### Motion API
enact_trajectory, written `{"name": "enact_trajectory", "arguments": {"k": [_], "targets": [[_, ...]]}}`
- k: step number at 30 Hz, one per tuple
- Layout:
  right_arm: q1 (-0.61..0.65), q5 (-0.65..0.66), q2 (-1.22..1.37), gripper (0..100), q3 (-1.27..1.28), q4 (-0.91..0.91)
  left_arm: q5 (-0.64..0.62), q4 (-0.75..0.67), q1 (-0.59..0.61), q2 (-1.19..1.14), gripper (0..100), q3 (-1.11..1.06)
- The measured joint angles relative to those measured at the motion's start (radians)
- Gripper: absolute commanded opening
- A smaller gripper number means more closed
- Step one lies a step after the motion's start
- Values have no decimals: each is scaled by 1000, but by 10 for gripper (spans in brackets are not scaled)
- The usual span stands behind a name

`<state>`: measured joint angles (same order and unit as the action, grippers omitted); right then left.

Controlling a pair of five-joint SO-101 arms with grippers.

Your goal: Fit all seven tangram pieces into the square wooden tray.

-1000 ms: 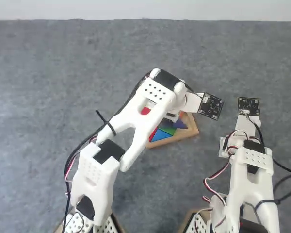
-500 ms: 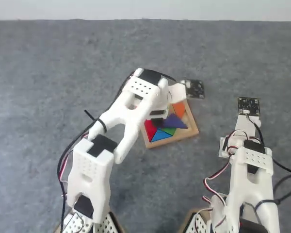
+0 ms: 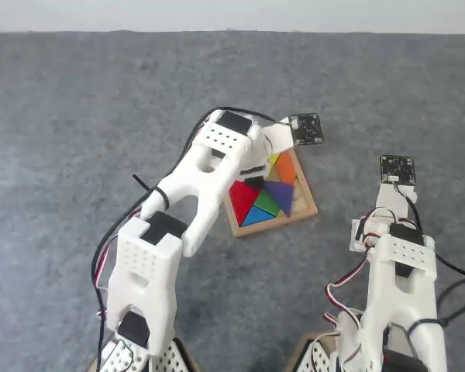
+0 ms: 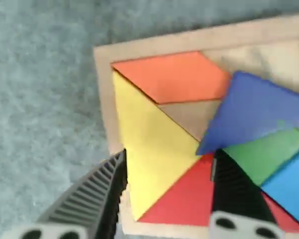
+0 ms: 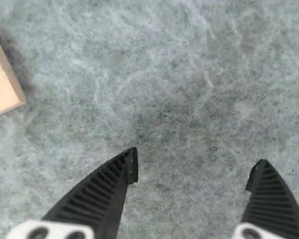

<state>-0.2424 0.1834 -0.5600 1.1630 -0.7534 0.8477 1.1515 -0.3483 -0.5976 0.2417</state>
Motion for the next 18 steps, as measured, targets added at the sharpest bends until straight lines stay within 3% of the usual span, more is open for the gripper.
{"name": "enact_trajectory", "arguments": {"k": [18], "targets": [[0,0,0,346,0,0,-66,-55,-63,-20,261,2]]}}
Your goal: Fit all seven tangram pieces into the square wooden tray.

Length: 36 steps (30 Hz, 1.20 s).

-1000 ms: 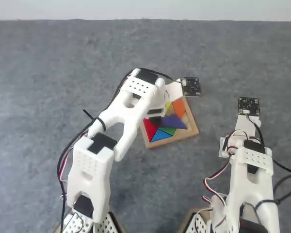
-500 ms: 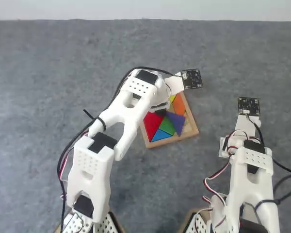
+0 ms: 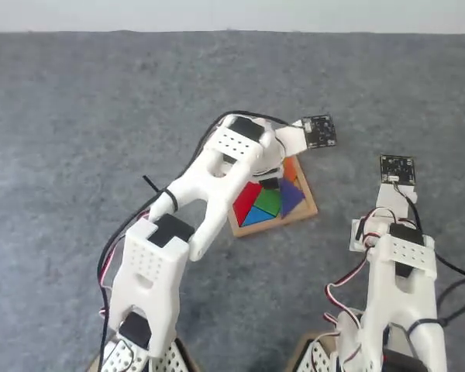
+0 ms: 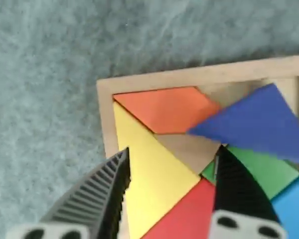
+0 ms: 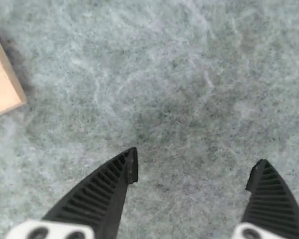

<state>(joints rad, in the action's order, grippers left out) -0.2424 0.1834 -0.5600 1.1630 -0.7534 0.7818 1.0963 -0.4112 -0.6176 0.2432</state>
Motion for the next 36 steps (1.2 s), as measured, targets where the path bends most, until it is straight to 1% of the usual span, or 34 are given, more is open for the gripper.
{"name": "enact_trajectory", "arguments": {"k": [5,13,16,23,25,30,32,36], "targets": [[0,0,0,346,0,0,-37,9,-12,-51,261,63],[0,0,0,346,0,0,-49,115,-15,-71,261,180],[0,0,0,346,0,0,-64,190,-15,-71,260,252],[0,0,0,344,9,0,-222,393,2,-71,198,508],[0,0,-2,313,18,0,-273,443,23,-58,196,572],[0,0,-2,151,18,0,-382,551,84,77,195,655],[0,0,-2,144,18,0,-416,594,106,137,195,661],[0,0,-2,139,18,0,-479,621,144,239,194,658]]}}
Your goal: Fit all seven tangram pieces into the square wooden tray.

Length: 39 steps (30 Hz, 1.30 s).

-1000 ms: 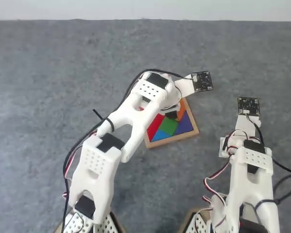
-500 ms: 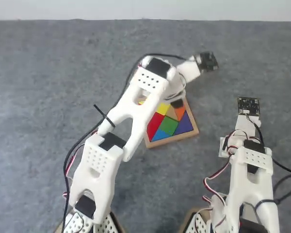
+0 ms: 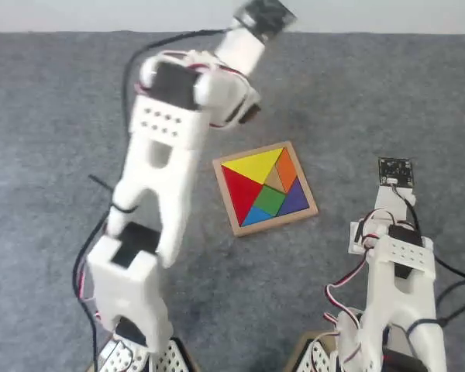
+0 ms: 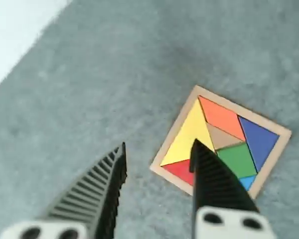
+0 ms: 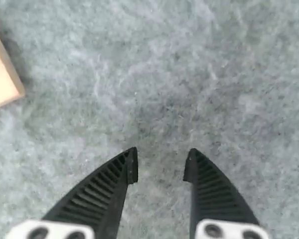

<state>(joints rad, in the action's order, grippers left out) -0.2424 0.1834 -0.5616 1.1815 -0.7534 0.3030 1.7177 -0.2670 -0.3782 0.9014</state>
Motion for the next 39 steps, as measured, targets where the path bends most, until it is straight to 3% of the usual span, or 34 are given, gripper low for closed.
{"name": "enact_trajectory", "arguments": {"k": [4,10,21,26,39], "targets": [[0,0,0,118,0,0,-58,0,14,132,160,-126],[-2,2,0,60,0,0,-218,-12,34,384,159,-512],[-23,5,-98,58,0,-3,-276,-407,250,928,158,-1389],[-12,3,-321,58,38,-103,-278,-565,307,1123,158,-1700],[40,5,-1181,58,368,-431,-278,-907,311,1487,159,-2277]]}}
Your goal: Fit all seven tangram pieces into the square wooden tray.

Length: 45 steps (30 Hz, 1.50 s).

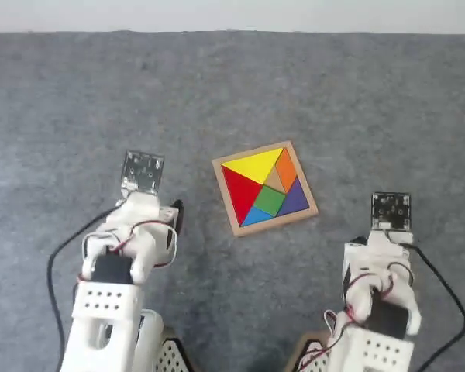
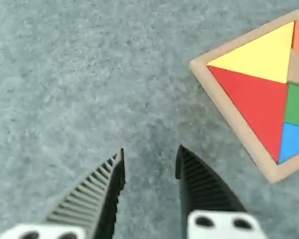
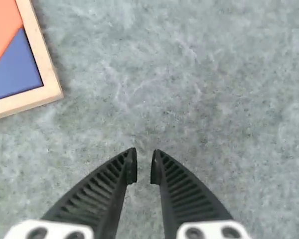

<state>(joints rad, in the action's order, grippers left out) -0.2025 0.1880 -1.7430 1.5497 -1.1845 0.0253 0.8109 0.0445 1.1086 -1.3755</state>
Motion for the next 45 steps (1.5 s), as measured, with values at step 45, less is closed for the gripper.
{"name": "enact_trajectory", "arguments": {"k": [45], "targets": [[2,2,-54,59,117,-120,-2,446,0,689,157,-318]]}}
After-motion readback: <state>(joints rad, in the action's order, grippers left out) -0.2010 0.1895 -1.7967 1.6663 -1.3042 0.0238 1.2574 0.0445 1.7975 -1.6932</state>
